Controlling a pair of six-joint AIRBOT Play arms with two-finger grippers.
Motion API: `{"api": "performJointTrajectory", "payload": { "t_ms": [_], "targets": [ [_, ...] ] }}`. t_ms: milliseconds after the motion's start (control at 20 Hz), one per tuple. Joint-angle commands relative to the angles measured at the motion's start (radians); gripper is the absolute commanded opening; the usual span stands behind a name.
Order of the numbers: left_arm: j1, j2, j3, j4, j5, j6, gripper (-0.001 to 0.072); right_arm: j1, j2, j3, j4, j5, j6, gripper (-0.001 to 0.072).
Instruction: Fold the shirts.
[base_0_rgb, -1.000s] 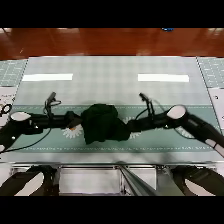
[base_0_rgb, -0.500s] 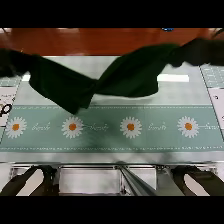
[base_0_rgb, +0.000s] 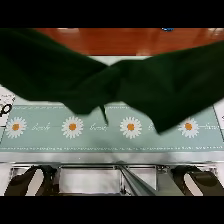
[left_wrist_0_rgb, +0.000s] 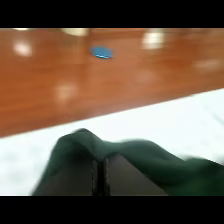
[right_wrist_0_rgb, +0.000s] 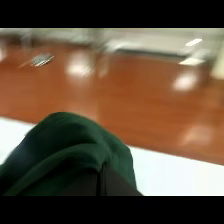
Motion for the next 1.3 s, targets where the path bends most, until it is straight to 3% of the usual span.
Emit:
{"api": "performJointTrajectory", "payload": {
  "t_ms": [0, 150, 300, 450, 600, 800, 1000, 1050, 1100, 1150, 1250],
  "targets": [
    [-0.089, 0.080, 0.018, 0.274, -0.038, -0.084, 0.0017, -0.001, 0.086, 0.000, -0.127, 0.084, 0.063, 0.0022],
    [-0.170, 0.081, -0.095, 0.317, -0.081, -0.120, 0.0017, -0.001, 0.101, -0.124, -0.121, 0.213, 0.091, 0.0022],
    [-0.195, 0.069, -0.370, 0.314, -0.077, -0.140, 0.0017, -0.001, 0.109, -0.397, -0.086, 0.217, 0.093, 0.0021],
    [-0.195, -0.005, -0.636, 0.250, -0.002, -0.139, 0.0017, -0.001, 0.076, -0.667, -0.072, 0.042, 0.077, 0.0020],
    [-0.195, -0.159, -0.769, 0.173, 0.177, -0.113, 0.0017, -0.001, -0.097, -0.762, -0.068, -0.137, 0.062, 0.0020],
    [-0.195, -0.432, -0.750, 0.101, 0.362, -0.101, 0.0018, -0.001, -0.414, -0.736, -0.044, -0.336, 0.037, 0.0020],
    [-0.195, -0.658, -0.646, 0.026, 0.431, -0.101, 0.0019, -0.001, -0.683, -0.631, -0.032, -0.378, 0.037, 0.0021],
    [-0.195, -0.698, -0.614, 0.025, 0.431, -0.102, 0.0087, -0.002, -0.730, -0.605, -0.024, -0.378, 0.037, 0.0021],
    [-0.192, -0.726, -0.584, 0.030, 0.430, -0.102, 0.0321, -0.002, -0.763, -0.582, -0.021, -0.379, 0.037, 0.0021],
    [-0.180, -0.742, -0.551, 0.051, 0.415, -0.103, 0.0508, -0.005, -0.787, -0.560, -0.018, -0.378, 0.037, 0.0021],
    [-0.130, -0.745, -0.481, 0.081, 0.338, -0.108, 0.0508, -0.033, -0.802, -0.522, -0.001, -0.376, 0.037, 0.0021]
  ]
}}
